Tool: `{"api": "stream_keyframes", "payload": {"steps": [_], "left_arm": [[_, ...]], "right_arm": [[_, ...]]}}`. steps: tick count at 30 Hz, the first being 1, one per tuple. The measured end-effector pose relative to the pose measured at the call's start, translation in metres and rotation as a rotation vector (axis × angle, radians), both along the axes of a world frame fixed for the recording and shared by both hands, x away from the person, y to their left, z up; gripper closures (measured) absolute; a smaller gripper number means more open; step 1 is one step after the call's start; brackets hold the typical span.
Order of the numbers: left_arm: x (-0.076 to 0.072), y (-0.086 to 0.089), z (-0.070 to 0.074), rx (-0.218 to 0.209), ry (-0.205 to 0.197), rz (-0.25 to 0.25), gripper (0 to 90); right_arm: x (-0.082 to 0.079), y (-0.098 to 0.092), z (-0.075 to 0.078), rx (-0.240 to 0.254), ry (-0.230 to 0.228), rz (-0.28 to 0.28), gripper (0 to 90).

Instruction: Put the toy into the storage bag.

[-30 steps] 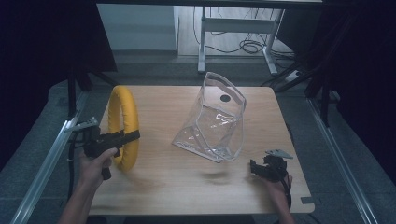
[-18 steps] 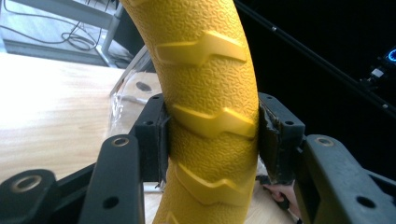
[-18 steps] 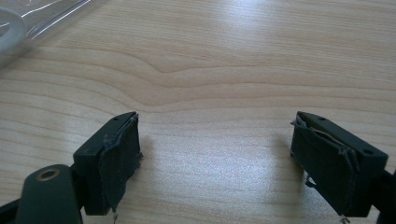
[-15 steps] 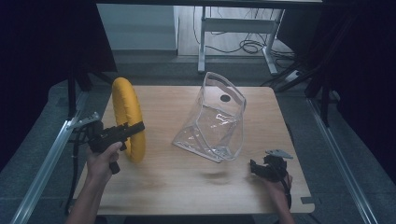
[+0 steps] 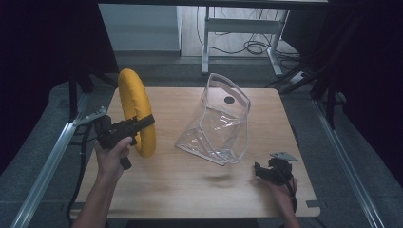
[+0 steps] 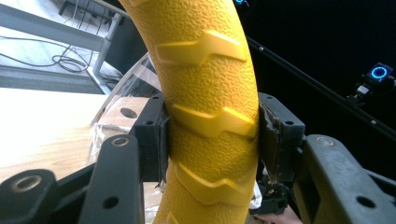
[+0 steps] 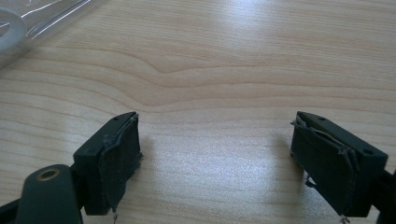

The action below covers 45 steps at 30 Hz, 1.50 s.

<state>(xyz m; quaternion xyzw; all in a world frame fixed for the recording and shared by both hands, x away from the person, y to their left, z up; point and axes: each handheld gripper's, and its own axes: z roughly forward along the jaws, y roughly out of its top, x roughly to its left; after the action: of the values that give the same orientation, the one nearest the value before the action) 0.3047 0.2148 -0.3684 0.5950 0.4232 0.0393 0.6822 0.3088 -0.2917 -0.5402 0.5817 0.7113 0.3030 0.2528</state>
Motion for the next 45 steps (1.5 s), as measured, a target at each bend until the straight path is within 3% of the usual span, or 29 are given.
{"api": "stream_keyframes", "payload": {"steps": [10,31,39,45], "left_arm": [[0.005,-0.008,0.007,-0.03,-0.011,-0.008,50.7],[0.015,-0.032,0.025,-0.037,-0.039,-0.023,50.7],[0.02,-0.046,0.037,-0.056,-0.071,-0.014,50.7],[0.023,-0.058,0.048,-0.057,-0.085,-0.04,50.7]], "right_arm": [[0.0,0.0,0.0,0.001,0.001,-0.003,15.7],[0.0,0.0,0.0,0.0,0.0,-0.003,15.8],[0.0,0.0,0.0,0.0,-0.001,-0.003,15.8],[0.0,0.0,0.0,0.002,-0.001,-0.005,15.8]]}}
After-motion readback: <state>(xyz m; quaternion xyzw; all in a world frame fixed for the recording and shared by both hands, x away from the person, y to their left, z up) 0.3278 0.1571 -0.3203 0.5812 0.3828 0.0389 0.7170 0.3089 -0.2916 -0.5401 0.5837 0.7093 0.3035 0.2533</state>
